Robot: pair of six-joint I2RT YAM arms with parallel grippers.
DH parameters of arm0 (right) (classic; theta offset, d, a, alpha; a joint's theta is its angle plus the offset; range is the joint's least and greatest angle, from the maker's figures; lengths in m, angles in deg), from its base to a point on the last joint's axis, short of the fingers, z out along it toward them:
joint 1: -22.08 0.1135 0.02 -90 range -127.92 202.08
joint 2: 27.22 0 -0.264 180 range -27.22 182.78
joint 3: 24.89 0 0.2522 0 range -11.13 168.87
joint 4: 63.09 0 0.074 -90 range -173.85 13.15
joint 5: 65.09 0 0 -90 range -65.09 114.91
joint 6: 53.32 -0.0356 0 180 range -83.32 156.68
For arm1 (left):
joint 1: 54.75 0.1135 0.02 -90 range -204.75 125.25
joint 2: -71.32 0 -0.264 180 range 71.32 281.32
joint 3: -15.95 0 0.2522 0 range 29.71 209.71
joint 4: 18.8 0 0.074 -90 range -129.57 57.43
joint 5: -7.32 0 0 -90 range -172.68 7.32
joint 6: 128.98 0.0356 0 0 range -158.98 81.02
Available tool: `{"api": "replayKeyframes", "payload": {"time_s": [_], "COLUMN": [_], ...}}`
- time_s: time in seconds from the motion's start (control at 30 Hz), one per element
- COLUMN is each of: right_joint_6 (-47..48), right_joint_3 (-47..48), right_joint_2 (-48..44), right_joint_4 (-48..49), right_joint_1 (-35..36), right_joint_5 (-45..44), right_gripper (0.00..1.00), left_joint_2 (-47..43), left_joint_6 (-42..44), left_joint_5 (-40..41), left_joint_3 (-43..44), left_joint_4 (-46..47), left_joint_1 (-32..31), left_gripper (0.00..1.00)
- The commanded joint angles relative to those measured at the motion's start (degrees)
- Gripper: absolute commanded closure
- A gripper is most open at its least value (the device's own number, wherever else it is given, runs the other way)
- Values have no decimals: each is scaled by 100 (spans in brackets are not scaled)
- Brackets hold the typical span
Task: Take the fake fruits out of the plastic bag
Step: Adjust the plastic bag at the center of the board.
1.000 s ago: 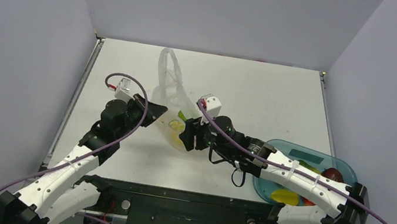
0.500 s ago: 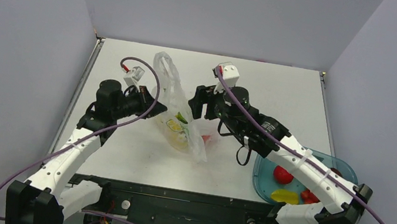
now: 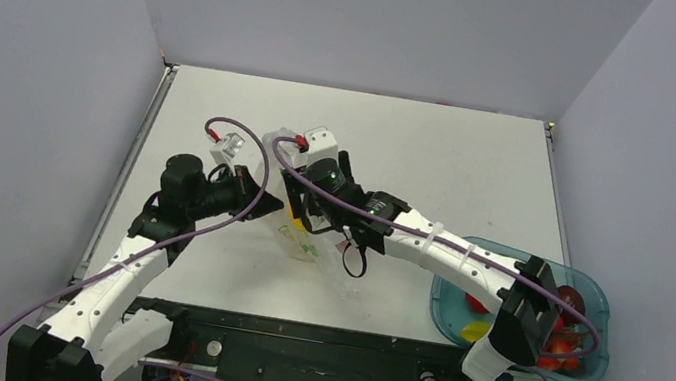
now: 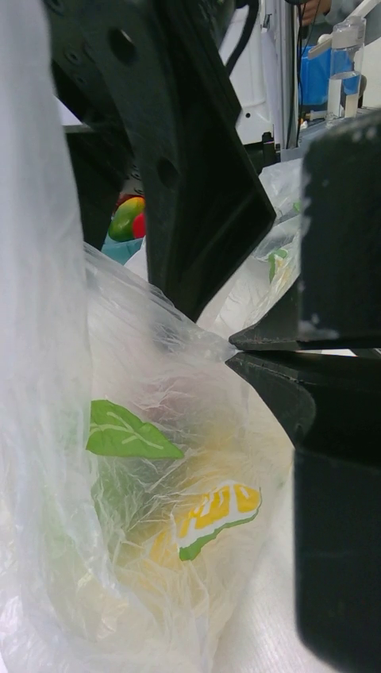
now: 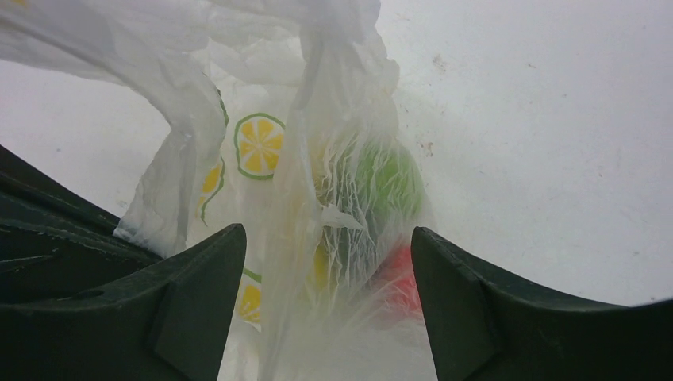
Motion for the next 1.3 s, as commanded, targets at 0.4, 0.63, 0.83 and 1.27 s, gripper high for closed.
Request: {"api": "replayKeyframes", "payload": {"time_s": [0.4, 0.63, 0.83, 1.27], "right_joint_6": [-89, -49, 212, -57], "right_joint_3": [-364, 338, 1139, 1592], "right_joint_2": [135, -33, 337, 761], "right_joint_4": [823, 523, 60, -527], "right_joint_1": [-269, -1436, -2175, -2095], "right_joint_5": [-1391, -403, -61, 852], "right_gripper": [100, 100, 100, 76], "left_joint_2": [-745, -1242, -1339, -649], "left_joint_6": [-9, 348, 446, 53], "left_joint_5": [627, 1156, 901, -480], "left_joint_3": [131, 443, 633, 443], "left_joint_4": [-609, -1278, -1477, -1039], "left_joint_1": [307, 994, 1535, 1836], "left_gripper": [100, 100, 100, 75]}}
